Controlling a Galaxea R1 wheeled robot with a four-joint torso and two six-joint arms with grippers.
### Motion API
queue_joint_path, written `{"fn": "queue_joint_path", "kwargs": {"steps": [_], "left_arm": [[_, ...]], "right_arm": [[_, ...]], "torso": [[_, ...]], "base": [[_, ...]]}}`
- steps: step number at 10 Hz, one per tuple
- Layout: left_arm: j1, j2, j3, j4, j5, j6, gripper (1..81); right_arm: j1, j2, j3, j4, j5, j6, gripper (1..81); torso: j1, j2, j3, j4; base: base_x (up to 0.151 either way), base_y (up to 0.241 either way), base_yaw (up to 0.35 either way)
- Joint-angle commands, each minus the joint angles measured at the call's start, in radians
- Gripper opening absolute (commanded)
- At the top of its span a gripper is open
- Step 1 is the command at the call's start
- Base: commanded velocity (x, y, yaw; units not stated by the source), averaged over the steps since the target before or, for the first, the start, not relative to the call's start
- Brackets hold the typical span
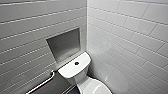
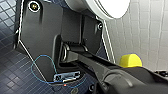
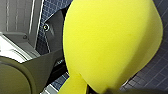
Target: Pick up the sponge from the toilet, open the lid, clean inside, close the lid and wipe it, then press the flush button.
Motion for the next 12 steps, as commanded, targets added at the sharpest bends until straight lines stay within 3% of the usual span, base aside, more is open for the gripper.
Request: {"fn": "queue_joint_path", "kwargs": {"steps": [1, 11, 12], "left_arm": [[0.145, 0.168, -0.215, 0.145, -0.13, 0.022, 1.0], [0.251, 0.539, -0.798, 0.133, -0.149, 0.021, 1.0], [0.256, 0.563, -0.838, 0.133, -0.149, 0.021, 1.0]], "right_arm": [[0.003, 0.008, -0.025, -0.004, -0.078, -0.001, 1.0], [0.0, 0.074, -0.093, -0.007, -0.084, -0.009, 1.0], [0.0, 0.084, -0.103, -0.006, -0.084, -0.009, 1.0]], "torso": [[0.0, 0.0, 0.038, 0.0], [-0.005, -0.004, 0.23, 0.0], [-0.005, -0.004, 0.206, 0.0]], "base": [[0.0, 0.0, 0.0], [0.0, 0.0, 0.0], [0.0, 0.0, 0.0]]}}
